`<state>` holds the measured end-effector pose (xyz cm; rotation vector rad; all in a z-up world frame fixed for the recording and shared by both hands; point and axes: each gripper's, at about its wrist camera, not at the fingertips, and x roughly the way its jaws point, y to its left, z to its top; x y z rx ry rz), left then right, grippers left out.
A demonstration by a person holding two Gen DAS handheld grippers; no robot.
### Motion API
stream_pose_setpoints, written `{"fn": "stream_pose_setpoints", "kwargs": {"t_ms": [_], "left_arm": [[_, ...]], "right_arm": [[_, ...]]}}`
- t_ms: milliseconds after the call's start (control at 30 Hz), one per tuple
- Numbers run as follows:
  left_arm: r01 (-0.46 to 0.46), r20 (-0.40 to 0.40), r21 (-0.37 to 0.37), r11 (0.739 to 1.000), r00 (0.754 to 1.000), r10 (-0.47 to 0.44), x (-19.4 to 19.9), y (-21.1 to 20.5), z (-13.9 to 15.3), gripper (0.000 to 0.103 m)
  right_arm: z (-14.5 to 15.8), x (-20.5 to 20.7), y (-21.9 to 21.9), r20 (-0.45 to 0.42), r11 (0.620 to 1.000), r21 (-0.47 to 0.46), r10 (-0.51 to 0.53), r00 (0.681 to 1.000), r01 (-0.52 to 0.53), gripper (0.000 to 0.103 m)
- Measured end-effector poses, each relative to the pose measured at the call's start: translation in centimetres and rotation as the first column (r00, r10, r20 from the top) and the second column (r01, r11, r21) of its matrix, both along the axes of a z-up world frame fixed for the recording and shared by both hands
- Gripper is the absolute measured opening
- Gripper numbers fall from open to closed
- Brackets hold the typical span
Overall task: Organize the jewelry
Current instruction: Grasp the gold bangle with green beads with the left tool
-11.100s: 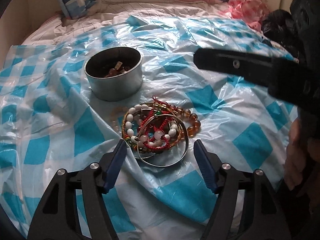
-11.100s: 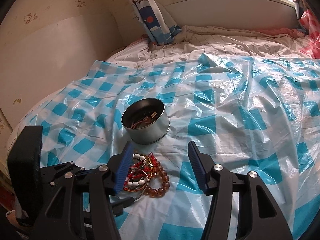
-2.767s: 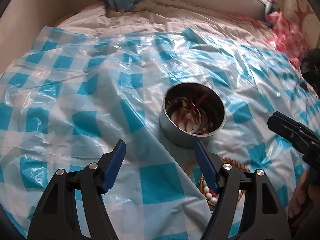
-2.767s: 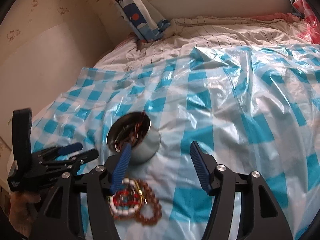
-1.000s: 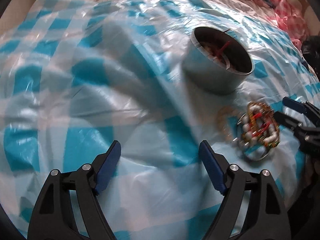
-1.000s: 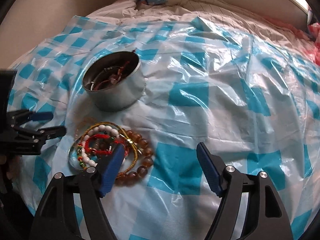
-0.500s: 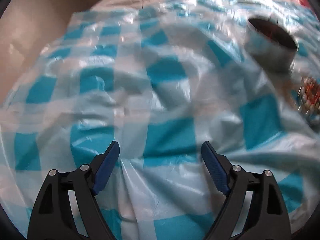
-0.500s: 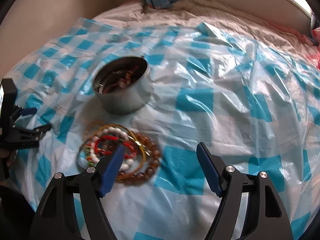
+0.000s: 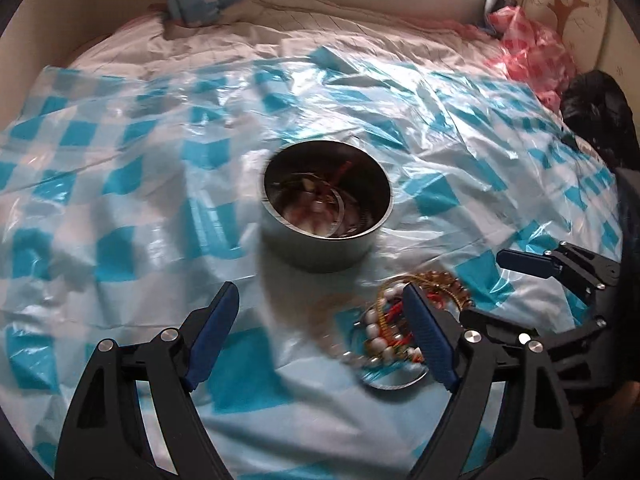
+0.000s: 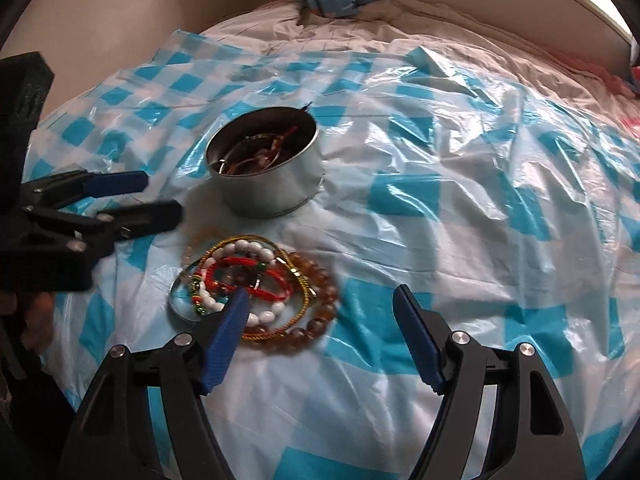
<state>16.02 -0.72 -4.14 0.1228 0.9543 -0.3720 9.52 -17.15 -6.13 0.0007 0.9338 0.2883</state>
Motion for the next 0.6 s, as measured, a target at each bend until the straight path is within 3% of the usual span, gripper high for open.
{"fn": "stream_pose_setpoints", "kwargs": {"t_ms": [167, 233, 267, 300, 333, 467, 600], "left_arm": [[0.012, -0.010, 0.049, 0.999, 1.000, -0.012, 0.3, -1.5, -1.4, 0.078], [0.011, -0.031, 0.054, 0.999, 0.999, -0.009, 0.5, -1.7, -1.9, 0.065], [0.010, -0.047, 0.048, 0.999, 0.999, -0.008, 0.6, -1.7, -2.1, 0.052], [0.011, -0.067, 0.042, 0.999, 0.998, -0.008, 0.7, -1.6, -2.4, 0.032], [0.017, -0.083, 0.035, 0.999, 0.996, -0.014, 0.7, -1.5, -2.6, 0.023], [0.060, -0.089, 0.020, 0.998, 0.994, -0.058, 0.3, -1.8, -2.5, 0.002], [0.073, -0.084, -0.056, 0.996, 0.993, -0.078, 0.1, -1.0, -1.5, 0.000]], "right_arm": [[-0.1, 0.2, -0.2, -0.009, 1.000, 0.004, 0.002, 1.000, -0.002, 0.072], [-0.1, 0.2, -0.2, -0.009, 1.000, 0.004, 0.005, 1.000, -0.005, 0.072], [-0.1, 0.2, -0.2, -0.009, 1.000, 0.004, 0.002, 1.000, -0.002, 0.072], [-0.1, 0.2, -0.2, -0.010, 1.000, 0.004, 0.001, 1.000, -0.001, 0.072], [-0.2, 0.2, -0.3, -0.012, 1.000, 0.005, -0.002, 1.000, 0.003, 0.072], [-0.2, 0.3, -0.9, -0.013, 1.000, 0.008, -0.026, 1.000, 0.026, 0.072], [-0.3, 0.6, -1.6, -0.018, 0.999, 0.005, -0.053, 0.998, 0.053, 0.072]]}}
